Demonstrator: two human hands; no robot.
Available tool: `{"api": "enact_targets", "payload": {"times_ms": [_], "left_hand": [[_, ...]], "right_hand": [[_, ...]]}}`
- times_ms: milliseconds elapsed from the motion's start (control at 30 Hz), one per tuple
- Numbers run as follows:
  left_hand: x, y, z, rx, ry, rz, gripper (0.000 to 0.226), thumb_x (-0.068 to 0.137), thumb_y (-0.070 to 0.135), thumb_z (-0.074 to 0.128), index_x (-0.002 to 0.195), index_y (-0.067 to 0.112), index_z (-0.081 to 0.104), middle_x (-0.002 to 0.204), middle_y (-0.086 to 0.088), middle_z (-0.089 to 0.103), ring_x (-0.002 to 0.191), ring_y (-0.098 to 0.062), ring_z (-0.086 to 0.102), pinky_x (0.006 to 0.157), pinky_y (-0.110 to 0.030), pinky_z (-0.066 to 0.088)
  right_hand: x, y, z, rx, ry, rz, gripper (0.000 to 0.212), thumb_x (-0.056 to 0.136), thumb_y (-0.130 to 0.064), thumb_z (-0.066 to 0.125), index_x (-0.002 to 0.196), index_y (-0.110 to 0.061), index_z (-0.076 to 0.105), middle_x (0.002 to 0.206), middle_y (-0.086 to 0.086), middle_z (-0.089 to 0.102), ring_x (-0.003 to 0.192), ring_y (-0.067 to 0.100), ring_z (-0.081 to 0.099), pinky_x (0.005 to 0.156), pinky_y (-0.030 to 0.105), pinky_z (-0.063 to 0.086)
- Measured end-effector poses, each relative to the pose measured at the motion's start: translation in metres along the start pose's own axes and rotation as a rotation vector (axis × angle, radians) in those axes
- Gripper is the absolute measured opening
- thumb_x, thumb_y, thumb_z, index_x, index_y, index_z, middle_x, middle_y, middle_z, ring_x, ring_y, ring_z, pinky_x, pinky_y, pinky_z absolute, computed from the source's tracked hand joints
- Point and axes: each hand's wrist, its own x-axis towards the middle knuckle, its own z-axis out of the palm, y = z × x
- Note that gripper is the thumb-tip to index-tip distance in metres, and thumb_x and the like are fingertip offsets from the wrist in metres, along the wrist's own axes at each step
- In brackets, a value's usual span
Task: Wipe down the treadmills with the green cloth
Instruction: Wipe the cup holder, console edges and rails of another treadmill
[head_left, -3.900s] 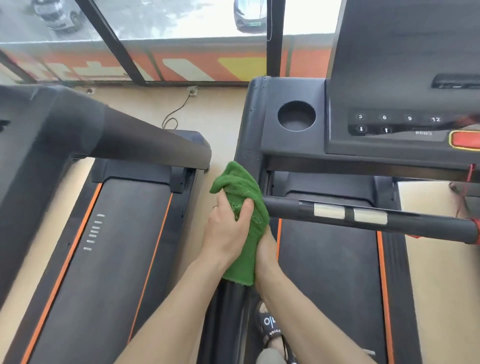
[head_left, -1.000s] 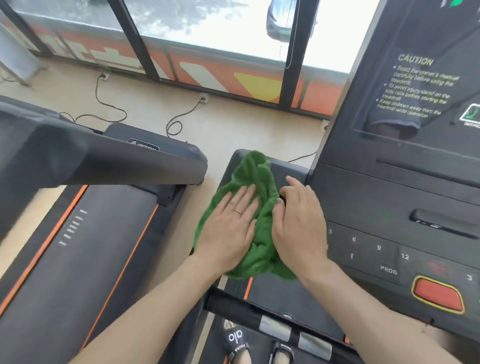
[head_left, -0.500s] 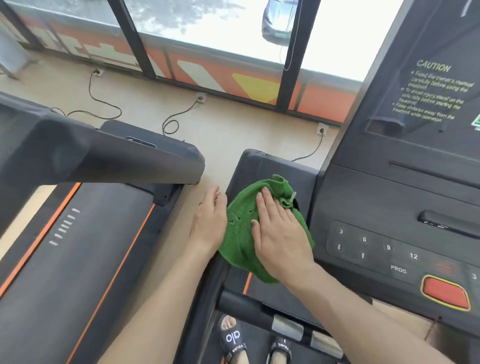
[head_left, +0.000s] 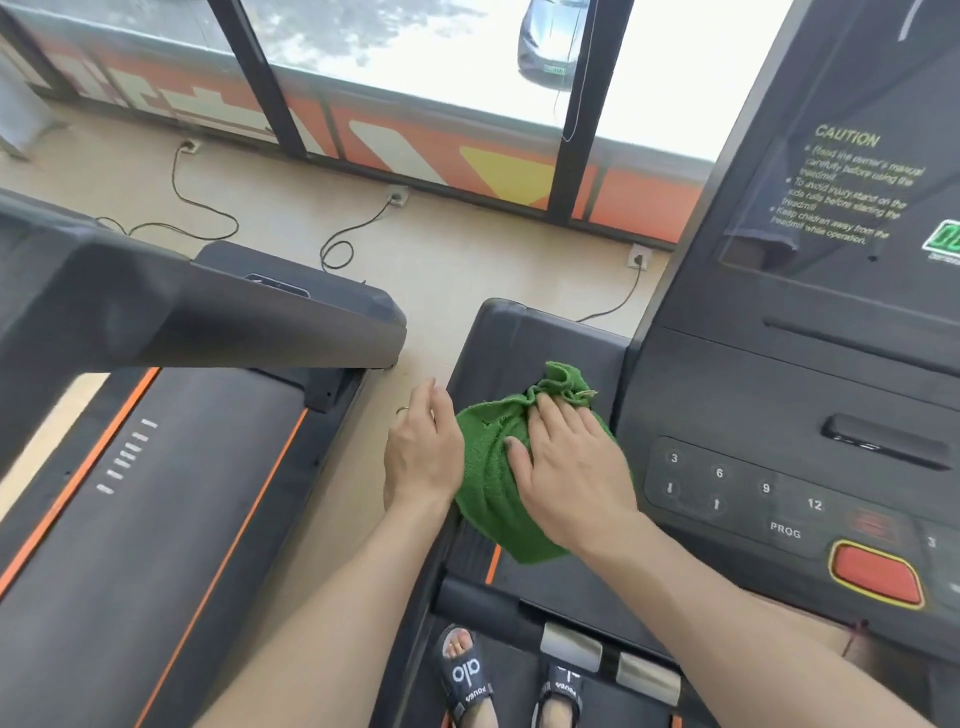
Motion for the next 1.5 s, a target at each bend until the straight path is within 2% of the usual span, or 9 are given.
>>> {"api": "enact_targets", "payload": {"times_ms": [200,300,400,833,1000,1167,1233,1367,1500], "left_hand": [[-0.003,0.001,-0.002,-0.023,0.009,-0.003,0.043,0.108,0.035,0.027,0.137,0.021,0.055,0.124,-0.010,0.066,0.121,-0.031,0.054,0.089,-0.035,0.035],[-0.001,0.002,0.000,-0.008,-0.002,0.010,0.045,0.108,0.037,0.026,0.140,0.023,0.054,0.128,-0.008,0.065,0.123,-0.028,0.054,0.093,-0.036,0.036],[0.001,-0.001,0.001,-0.001,0.000,0.003,0.046,0.107,0.039,0.025,0.141,0.025,0.053,0.131,-0.006,0.064,0.124,-0.026,0.053,0.096,-0.036,0.037],[0.003,-0.002,0.004,0.011,0.044,-0.005,0.044,0.108,0.033,0.028,0.140,0.019,0.055,0.132,-0.012,0.064,0.124,-0.031,0.054,0.097,-0.038,0.038],[0.002,0.001,0.004,0.038,0.031,0.014,0.044,0.108,0.034,0.025,0.130,0.020,0.060,0.125,-0.011,0.066,0.118,-0.032,0.056,0.091,-0.039,0.039],[-0.001,0.001,0.004,0.044,0.042,-0.004,0.042,0.108,0.034,0.025,0.124,0.019,0.061,0.120,-0.013,0.067,0.112,-0.034,0.057,0.087,-0.040,0.039],[0.000,0.000,0.003,0.037,0.045,-0.008,0.041,0.108,0.033,0.026,0.123,0.018,0.061,0.118,-0.014,0.067,0.111,-0.035,0.057,0.087,-0.041,0.039],[0.001,0.001,0.004,0.062,0.028,-0.002,0.040,0.108,0.034,0.024,0.119,0.020,0.060,0.113,-0.011,0.067,0.108,-0.033,0.056,0.082,-0.037,0.036],[0.000,-0.001,0.005,0.046,0.044,-0.016,0.042,0.108,0.033,0.024,0.130,0.023,0.059,0.122,-0.009,0.066,0.114,-0.031,0.056,0.088,-0.037,0.037]], "right_hand": [[-0.022,-0.014,0.000,-0.006,0.053,0.036,0.041,0.101,-0.037,0.034,0.093,-0.010,0.064,0.092,0.008,0.056,0.091,0.030,0.053,0.098,0.044,0.042],[-0.032,-0.004,0.006,0.083,0.150,-0.064,0.037,0.100,-0.028,0.043,0.120,-0.003,0.061,0.122,0.012,0.059,0.118,0.031,0.055,0.112,0.044,0.037],[-0.052,0.000,0.009,-0.030,0.136,-0.142,0.055,0.103,-0.032,0.041,0.149,-0.002,0.041,0.156,0.019,0.036,0.147,0.035,0.031,0.120,0.050,0.028],[-0.009,-0.003,0.014,0.026,0.166,0.027,0.059,0.102,-0.042,0.029,0.129,-0.001,0.061,0.135,0.017,0.059,0.130,0.031,0.052,0.118,0.042,0.033],[-0.007,0.012,0.007,0.191,0.234,-0.104,0.025,0.098,-0.032,0.044,0.082,-0.017,0.058,0.093,-0.001,0.059,0.091,0.022,0.057,0.090,0.036,0.047],[-0.017,0.013,0.004,0.147,0.317,-0.071,0.019,0.096,-0.025,0.052,0.080,-0.016,0.050,0.081,0.003,0.050,0.075,0.025,0.048,0.071,0.039,0.046],[-0.015,0.013,-0.004,0.372,0.397,0.046,0.017,0.098,-0.021,0.053,0.083,-0.014,0.049,0.084,0.003,0.049,0.075,0.022,0.046,0.068,0.035,0.041],[0.025,0.021,-0.041,1.027,0.616,0.603,0.014,0.104,-0.025,0.045,0.096,-0.015,0.048,0.100,0.001,0.053,0.084,0.011,0.048,0.079,0.029,0.040],[0.077,0.006,-0.030,0.554,0.492,0.258,0.034,0.104,-0.026,0.038,0.125,-0.006,0.055,0.125,0.008,0.055,0.116,0.024,0.049,0.104,0.040,0.041]]}}
